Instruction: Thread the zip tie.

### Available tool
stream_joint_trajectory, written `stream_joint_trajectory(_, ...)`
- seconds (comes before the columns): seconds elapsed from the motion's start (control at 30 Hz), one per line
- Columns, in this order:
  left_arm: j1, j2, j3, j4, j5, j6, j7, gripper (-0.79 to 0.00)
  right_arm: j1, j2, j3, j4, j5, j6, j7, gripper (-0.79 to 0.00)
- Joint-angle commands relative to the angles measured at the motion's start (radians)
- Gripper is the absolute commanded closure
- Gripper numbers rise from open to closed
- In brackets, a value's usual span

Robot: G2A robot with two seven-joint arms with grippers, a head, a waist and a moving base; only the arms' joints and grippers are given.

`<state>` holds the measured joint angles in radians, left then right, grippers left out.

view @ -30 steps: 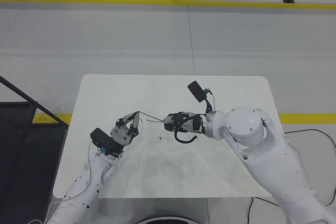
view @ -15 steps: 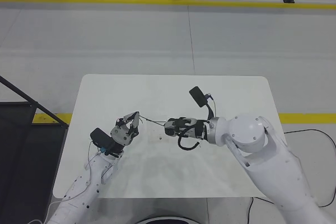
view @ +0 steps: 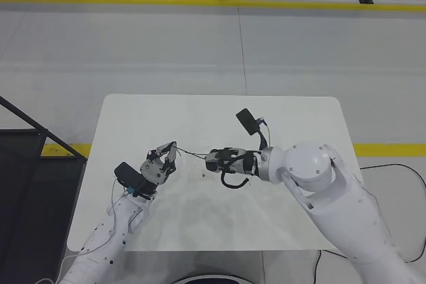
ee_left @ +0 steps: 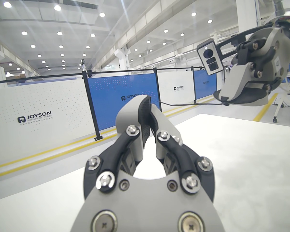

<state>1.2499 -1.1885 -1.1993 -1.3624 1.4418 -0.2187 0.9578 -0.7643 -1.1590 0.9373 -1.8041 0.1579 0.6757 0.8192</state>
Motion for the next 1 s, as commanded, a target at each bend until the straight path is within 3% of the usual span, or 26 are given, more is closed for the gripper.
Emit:
stream_joint_trajectory(0.0,0.0,0.0,0.0,0.0,0.0,0.0,0.0,0.0,0.001,0.0,0.0,0.003,0.003,0.001,-0.002,0.0)
stream_joint_trajectory(0.97,0.0,0.0,0.0,0.0,0.0,0.0,0.0,0.0,0.015,-0.004,-0.004,0.031,0.032,-0.011,-0.012,0.0)
